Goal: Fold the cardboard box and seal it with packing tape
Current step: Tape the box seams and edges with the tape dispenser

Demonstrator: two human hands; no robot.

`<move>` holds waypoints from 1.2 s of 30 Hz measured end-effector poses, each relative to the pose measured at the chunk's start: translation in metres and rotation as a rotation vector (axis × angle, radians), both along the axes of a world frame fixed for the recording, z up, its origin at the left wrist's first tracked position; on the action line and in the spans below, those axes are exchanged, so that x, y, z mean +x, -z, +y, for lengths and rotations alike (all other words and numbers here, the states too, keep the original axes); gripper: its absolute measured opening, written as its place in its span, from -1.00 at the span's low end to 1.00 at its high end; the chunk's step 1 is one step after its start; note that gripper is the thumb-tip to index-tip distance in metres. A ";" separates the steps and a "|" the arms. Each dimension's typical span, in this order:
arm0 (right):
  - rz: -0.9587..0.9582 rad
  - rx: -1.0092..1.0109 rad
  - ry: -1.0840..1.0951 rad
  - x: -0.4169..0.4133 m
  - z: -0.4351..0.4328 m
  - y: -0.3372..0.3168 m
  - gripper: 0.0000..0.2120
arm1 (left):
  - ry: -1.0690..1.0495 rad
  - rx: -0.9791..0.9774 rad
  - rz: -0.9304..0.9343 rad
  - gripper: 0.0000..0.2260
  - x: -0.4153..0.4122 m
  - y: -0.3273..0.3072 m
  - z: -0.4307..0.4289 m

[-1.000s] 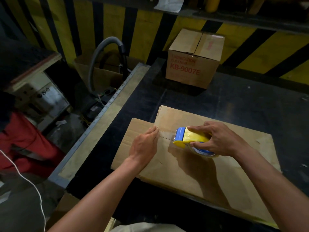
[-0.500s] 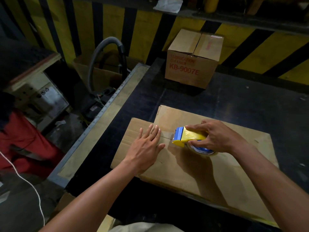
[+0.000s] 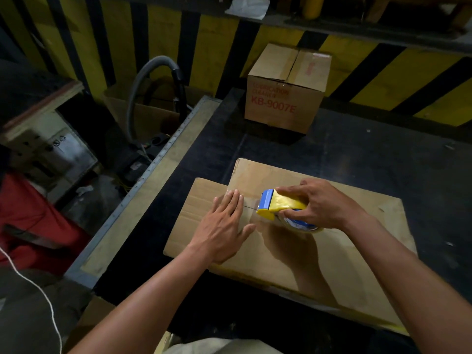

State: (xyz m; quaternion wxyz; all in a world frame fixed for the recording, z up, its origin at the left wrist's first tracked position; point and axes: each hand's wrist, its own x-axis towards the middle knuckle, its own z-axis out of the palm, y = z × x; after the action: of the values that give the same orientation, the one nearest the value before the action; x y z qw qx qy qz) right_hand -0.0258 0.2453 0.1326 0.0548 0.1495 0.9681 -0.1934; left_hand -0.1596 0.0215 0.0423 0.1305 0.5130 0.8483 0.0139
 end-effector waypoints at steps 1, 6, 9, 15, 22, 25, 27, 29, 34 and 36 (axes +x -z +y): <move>-0.005 0.001 -0.004 -0.001 0.000 0.000 -0.37 | -0.004 -0.014 -0.001 -0.27 -0.001 0.000 0.001; -0.072 0.005 -0.044 -0.006 0.004 -0.005 -0.33 | 0.002 -0.042 0.017 -0.25 -0.001 -0.003 0.000; -0.085 -0.006 -0.064 -0.005 0.006 -0.009 -0.32 | -0.001 -0.049 0.026 -0.24 0.000 -0.004 0.000; -0.092 0.012 -0.076 0.005 0.008 -0.013 -0.32 | -0.010 -0.046 0.050 -0.23 0.002 -0.005 -0.001; -0.172 0.099 -0.051 0.030 0.018 -0.013 -0.34 | 0.012 -0.097 0.098 -0.26 0.003 -0.009 0.003; -0.159 0.134 -0.057 0.027 0.012 -0.012 -0.35 | 0.007 -0.114 0.140 -0.30 0.014 -0.015 0.015; -0.152 0.147 -0.055 0.026 0.009 -0.014 -0.37 | 0.079 -0.081 0.141 -0.33 0.024 -0.016 0.022; -0.139 0.167 -0.060 0.027 0.008 -0.014 -0.39 | 0.150 -0.046 0.107 -0.37 0.033 -0.010 0.024; -0.093 0.197 -0.064 0.030 0.006 -0.008 -0.36 | 0.130 -0.044 0.105 -0.40 0.037 -0.002 0.025; -0.074 0.209 -0.064 0.031 0.008 -0.007 -0.34 | 0.115 -0.031 0.096 -0.38 0.038 -0.004 0.027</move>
State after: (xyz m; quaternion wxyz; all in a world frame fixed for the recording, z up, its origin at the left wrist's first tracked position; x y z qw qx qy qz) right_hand 0.0049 0.2529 0.1398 0.0809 0.1303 0.9846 -0.0840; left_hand -0.1218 0.0490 0.0461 0.0979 0.5590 0.8228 -0.0314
